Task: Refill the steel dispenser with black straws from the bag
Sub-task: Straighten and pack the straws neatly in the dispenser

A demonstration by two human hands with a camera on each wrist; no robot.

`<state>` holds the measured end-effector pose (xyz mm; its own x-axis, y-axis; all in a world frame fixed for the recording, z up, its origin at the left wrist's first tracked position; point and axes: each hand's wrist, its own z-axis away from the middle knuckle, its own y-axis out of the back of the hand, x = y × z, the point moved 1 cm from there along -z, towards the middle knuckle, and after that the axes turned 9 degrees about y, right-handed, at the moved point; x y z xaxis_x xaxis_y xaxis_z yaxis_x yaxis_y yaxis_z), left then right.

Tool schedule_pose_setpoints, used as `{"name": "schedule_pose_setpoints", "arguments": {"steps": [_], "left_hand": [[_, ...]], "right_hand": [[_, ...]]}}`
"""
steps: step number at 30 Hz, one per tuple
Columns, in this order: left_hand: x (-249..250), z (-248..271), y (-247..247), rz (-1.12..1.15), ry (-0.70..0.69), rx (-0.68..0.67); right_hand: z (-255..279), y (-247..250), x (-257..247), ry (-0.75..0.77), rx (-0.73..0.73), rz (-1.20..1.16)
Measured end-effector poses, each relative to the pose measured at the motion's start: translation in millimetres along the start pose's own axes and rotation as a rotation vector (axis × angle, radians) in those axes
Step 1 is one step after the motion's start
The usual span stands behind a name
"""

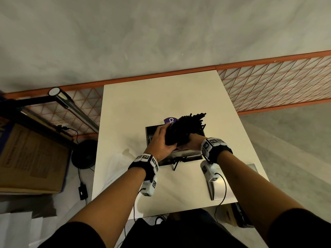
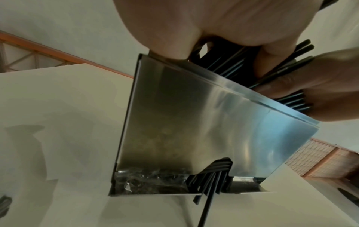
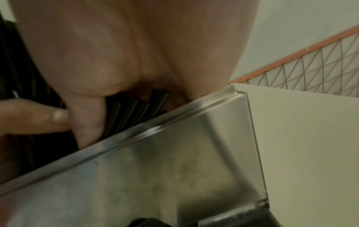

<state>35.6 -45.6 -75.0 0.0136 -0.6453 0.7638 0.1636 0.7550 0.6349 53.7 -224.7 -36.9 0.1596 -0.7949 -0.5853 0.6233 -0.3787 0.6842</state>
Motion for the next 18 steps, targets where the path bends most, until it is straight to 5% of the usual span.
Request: {"name": "schedule_pose_setpoints", "arguments": {"steps": [18], "left_hand": [[1, 1, -2, -0.054, 0.003, -0.099]], "right_hand": [[11, 5, 9, 0.094, 0.191, -0.167]]}}
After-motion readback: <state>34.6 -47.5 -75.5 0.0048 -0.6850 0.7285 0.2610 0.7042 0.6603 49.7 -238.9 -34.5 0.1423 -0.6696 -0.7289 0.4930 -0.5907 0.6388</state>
